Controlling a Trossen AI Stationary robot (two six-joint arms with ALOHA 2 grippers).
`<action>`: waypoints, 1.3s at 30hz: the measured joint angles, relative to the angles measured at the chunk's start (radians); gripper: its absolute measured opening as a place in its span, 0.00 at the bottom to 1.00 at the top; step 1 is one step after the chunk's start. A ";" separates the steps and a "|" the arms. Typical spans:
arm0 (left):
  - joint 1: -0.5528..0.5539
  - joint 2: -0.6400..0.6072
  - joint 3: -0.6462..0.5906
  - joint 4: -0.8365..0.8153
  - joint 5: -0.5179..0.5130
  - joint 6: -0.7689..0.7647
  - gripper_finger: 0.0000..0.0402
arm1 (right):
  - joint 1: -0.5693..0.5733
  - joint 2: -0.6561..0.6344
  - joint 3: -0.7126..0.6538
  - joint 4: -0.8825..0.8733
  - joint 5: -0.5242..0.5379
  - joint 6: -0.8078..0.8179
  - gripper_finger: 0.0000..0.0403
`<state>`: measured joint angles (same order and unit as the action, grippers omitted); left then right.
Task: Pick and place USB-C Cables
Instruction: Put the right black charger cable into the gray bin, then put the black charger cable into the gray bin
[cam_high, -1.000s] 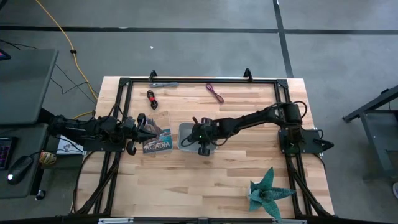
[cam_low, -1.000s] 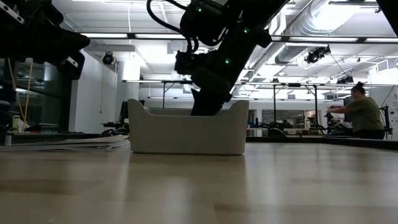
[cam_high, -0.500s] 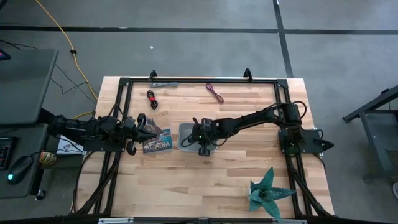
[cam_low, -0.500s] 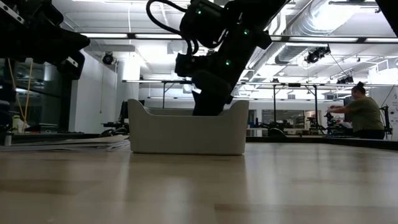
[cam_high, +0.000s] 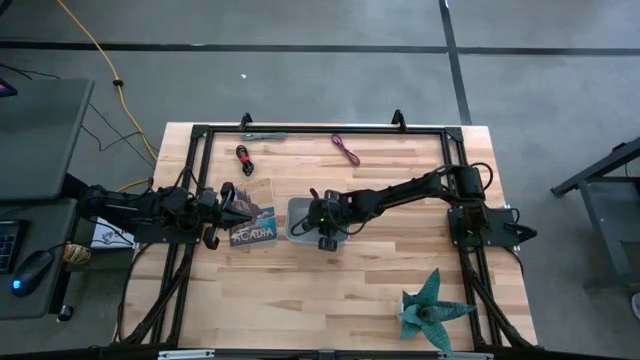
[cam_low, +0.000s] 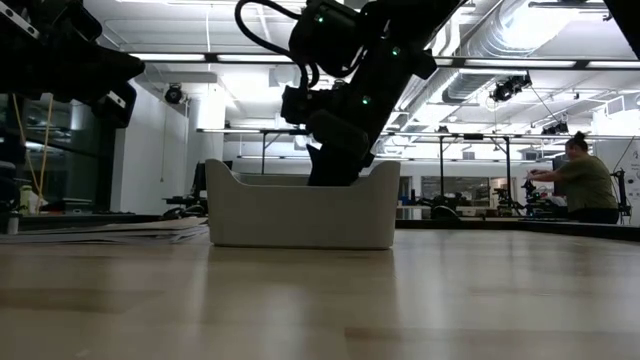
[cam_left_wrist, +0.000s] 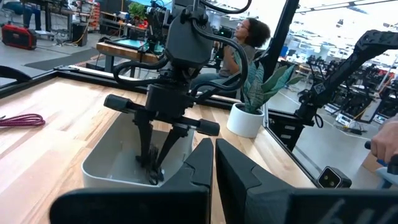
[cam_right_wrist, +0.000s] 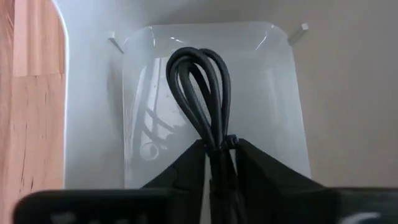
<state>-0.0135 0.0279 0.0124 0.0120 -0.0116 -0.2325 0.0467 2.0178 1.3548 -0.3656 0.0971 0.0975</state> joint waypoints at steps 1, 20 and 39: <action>0.000 0.000 0.000 0.000 0.000 0.000 0.00 | 0.000 0.000 0.000 0.000 0.000 0.000 0.27; 0.000 0.000 0.000 0.001 0.000 0.000 0.00 | 0.023 -0.259 -0.063 -0.257 0.064 -0.033 0.51; 0.000 0.000 0.000 0.000 0.000 0.000 0.00 | 0.056 -1.062 -0.950 0.734 0.253 0.044 0.51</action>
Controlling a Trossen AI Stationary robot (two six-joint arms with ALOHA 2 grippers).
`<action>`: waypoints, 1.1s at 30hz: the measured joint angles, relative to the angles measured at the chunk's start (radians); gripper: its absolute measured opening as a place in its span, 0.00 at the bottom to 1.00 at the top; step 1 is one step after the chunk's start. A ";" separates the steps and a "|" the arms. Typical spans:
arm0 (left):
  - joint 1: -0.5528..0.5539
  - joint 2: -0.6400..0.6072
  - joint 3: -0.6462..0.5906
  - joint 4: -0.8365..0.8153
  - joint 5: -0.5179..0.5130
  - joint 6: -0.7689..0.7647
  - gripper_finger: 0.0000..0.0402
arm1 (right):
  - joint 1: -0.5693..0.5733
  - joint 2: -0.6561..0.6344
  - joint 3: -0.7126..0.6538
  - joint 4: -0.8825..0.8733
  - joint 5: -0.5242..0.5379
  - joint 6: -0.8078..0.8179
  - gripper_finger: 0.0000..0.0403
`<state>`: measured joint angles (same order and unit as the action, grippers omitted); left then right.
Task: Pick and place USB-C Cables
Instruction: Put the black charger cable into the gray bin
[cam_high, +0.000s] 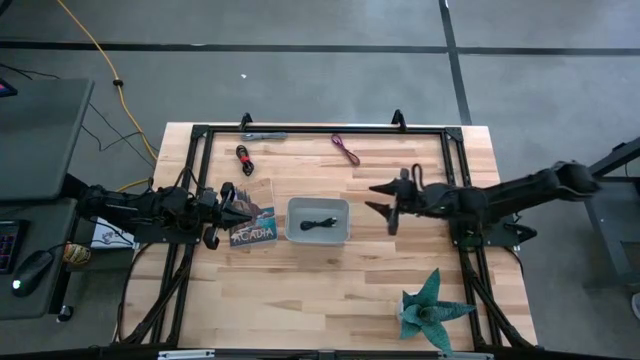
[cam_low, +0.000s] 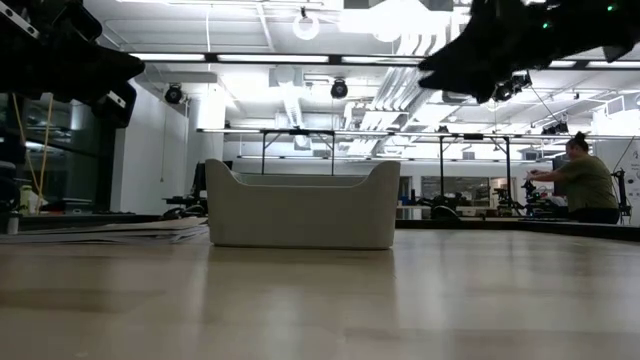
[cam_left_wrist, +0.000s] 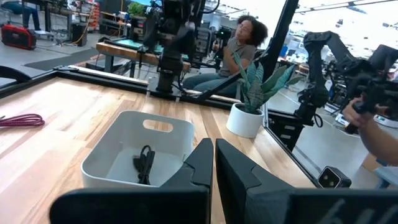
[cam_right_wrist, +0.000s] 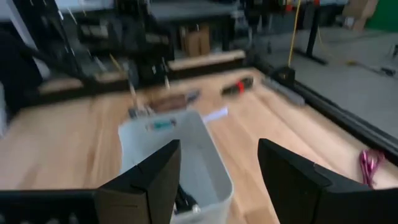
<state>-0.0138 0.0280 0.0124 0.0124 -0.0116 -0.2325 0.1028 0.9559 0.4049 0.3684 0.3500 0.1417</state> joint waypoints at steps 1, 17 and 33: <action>0.000 0.000 0.000 0.000 0.000 0.000 0.00 | 0.000 -0.019 -0.004 0.004 0.000 -0.001 0.51; 0.000 0.000 0.000 0.000 -0.001 0.000 0.00 | 0.000 -0.075 -0.008 0.039 -0.019 0.056 0.51; 0.000 0.000 0.000 0.049 -0.065 0.000 0.00 | 0.000 -0.075 -0.008 0.033 -0.019 0.039 0.51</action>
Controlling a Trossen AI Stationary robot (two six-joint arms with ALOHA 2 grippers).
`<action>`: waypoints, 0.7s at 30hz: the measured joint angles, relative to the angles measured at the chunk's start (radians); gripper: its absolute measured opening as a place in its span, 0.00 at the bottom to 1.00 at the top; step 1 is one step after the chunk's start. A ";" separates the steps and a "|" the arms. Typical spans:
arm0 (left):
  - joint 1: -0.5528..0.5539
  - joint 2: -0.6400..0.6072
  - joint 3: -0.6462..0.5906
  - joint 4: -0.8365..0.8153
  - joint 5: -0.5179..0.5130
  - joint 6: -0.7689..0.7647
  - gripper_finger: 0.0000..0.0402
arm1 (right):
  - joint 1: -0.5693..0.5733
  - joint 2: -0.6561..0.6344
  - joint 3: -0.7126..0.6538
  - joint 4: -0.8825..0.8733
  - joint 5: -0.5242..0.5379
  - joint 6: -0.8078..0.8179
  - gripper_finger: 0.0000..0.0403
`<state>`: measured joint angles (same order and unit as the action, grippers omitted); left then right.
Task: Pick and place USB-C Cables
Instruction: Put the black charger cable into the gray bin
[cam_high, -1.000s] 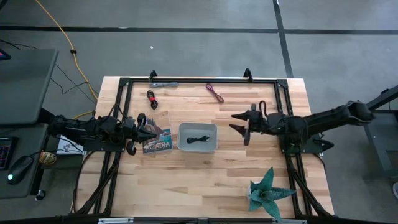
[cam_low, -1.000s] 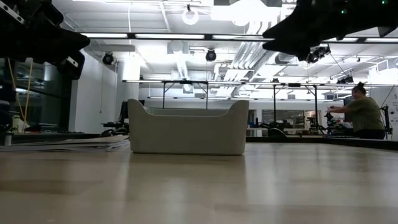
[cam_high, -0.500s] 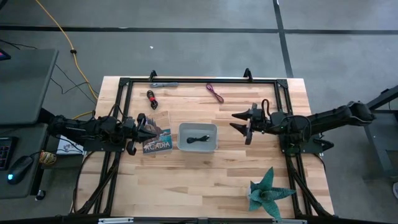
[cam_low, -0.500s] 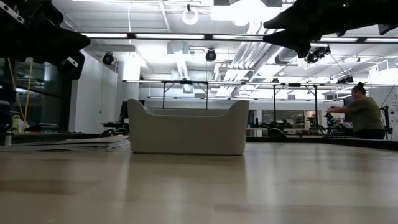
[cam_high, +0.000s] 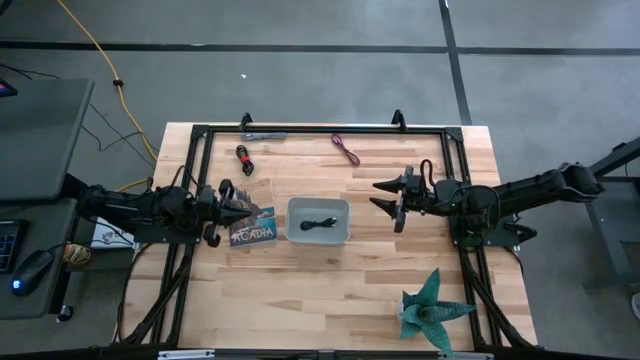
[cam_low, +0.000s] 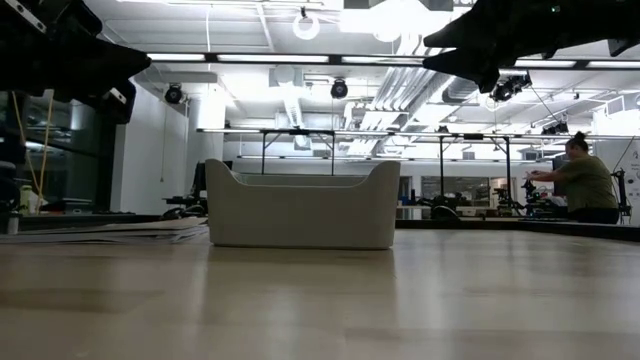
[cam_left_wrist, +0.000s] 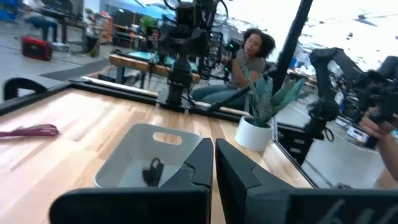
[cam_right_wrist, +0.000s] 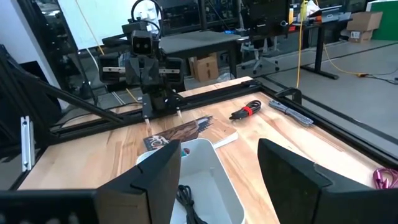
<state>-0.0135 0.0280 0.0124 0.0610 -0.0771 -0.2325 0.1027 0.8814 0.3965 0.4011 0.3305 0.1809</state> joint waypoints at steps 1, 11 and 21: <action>-0.001 0.000 0.000 0.017 -0.019 -0.001 0.00 | 0.000 0.000 0.000 0.000 0.000 0.001 0.51; -0.027 0.084 0.000 0.323 -0.069 -0.035 0.07 | 0.000 0.000 0.000 0.000 0.000 0.002 0.51; -0.055 0.460 0.043 0.543 -0.198 -0.053 0.35 | 0.000 0.001 0.000 0.011 0.000 0.002 0.51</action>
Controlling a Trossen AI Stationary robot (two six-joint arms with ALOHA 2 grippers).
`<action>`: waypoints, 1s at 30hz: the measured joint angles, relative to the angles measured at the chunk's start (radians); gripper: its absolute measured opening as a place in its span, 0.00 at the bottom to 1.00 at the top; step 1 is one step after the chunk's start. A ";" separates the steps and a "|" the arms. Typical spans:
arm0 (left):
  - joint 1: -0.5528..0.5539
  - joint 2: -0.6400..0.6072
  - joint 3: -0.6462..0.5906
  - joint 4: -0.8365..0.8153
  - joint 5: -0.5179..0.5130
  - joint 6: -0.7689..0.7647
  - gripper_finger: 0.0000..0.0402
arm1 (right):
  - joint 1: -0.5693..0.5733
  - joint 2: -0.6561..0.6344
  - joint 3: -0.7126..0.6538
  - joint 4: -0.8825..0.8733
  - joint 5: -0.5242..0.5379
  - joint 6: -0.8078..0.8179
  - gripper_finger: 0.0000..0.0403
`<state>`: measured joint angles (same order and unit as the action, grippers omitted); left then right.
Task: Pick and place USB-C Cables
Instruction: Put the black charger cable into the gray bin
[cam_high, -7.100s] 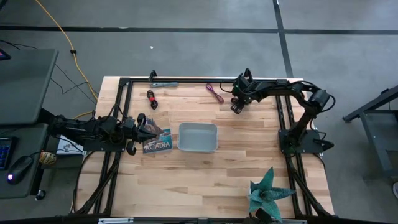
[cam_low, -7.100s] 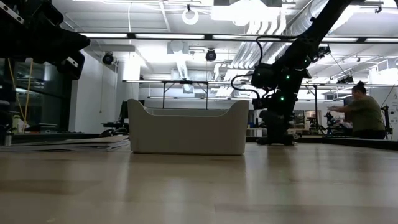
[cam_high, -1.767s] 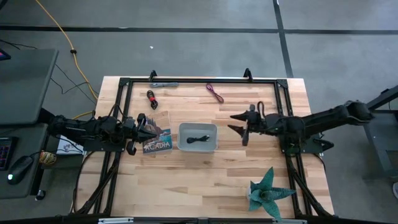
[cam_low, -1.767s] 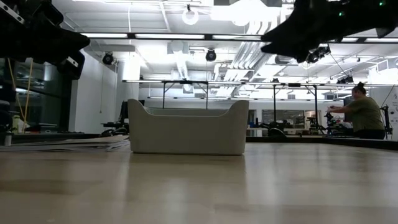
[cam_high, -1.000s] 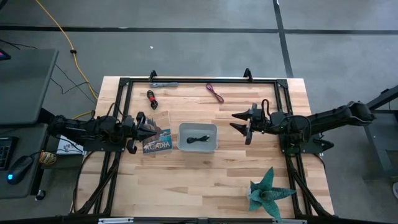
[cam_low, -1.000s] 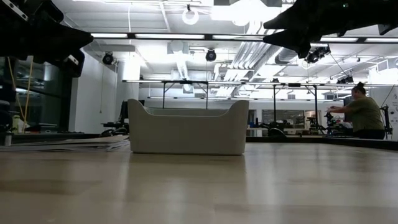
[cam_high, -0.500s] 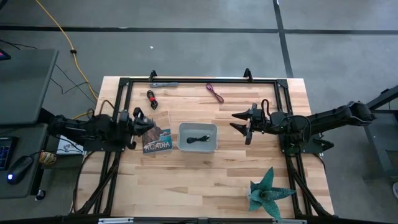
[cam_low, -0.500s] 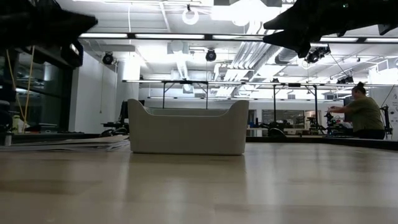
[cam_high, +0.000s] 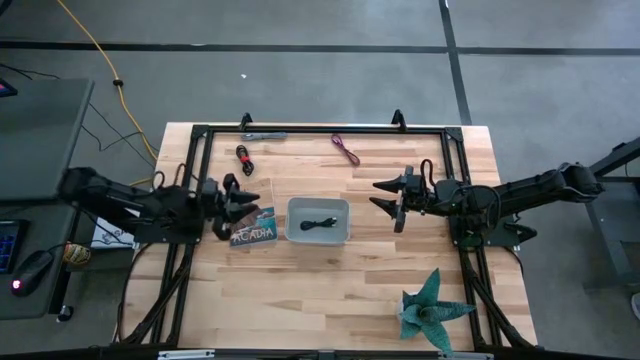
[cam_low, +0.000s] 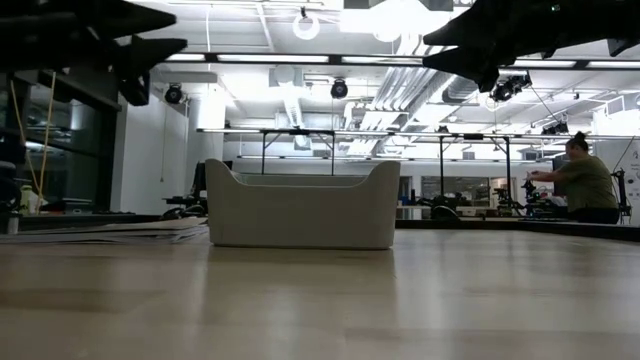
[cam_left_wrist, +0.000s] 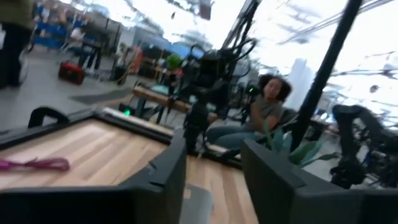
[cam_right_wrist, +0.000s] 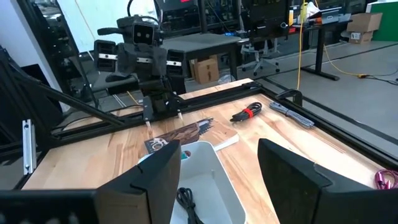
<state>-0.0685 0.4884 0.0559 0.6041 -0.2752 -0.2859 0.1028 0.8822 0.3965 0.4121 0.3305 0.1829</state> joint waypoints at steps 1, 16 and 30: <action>0.000 0.041 0.017 0.000 -0.005 -0.008 0.38 | 0.000 0.000 0.000 0.000 0.000 0.000 0.51; 0.027 0.530 0.235 -0.004 -0.153 0.027 0.51 | 0.000 0.001 0.000 -0.011 0.004 0.026 0.51; 0.062 0.550 0.236 -0.036 -0.157 0.068 0.51 | 0.000 0.001 0.000 -0.011 0.010 0.022 0.51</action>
<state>-0.0067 1.0380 0.2920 0.5684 -0.4323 -0.2181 0.1024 0.8829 0.3965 0.4007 0.3406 0.2050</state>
